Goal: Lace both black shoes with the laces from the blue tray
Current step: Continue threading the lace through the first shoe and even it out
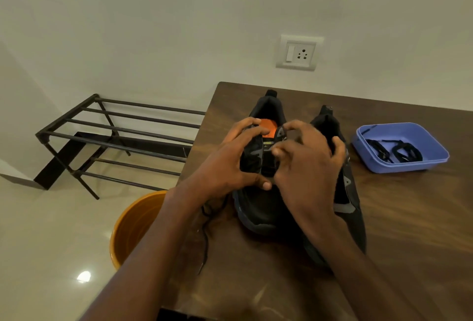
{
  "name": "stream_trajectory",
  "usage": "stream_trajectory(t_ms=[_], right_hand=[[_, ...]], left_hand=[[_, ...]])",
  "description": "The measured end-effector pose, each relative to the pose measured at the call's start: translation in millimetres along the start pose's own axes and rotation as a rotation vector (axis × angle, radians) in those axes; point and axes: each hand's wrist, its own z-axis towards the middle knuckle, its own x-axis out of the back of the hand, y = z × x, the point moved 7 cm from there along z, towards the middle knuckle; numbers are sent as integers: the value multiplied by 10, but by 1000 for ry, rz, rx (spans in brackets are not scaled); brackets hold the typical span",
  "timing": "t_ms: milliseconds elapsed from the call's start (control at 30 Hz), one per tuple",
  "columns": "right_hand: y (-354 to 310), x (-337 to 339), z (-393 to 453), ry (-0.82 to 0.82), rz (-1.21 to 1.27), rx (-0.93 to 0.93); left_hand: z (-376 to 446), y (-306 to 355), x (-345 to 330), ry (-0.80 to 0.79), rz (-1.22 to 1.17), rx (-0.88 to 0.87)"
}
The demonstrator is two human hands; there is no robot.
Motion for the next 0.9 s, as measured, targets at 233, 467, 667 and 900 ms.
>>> stream_trajectory(t_ms=[233, 467, 667, 900], right_hand=[[108, 265, 36, 203, -68, 35], [-24, -133, 9, -118, -57, 66], [215, 409, 3, 384, -18, -54], [-59, -208, 5, -236, -180, 135]], left_hand=[[14, -23, -6, -4, 4, 16], [11, -47, -6, 11, 24, 5], [19, -49, -9, 6, 27, 27], [15, -37, -12, 14, 27, -3]])
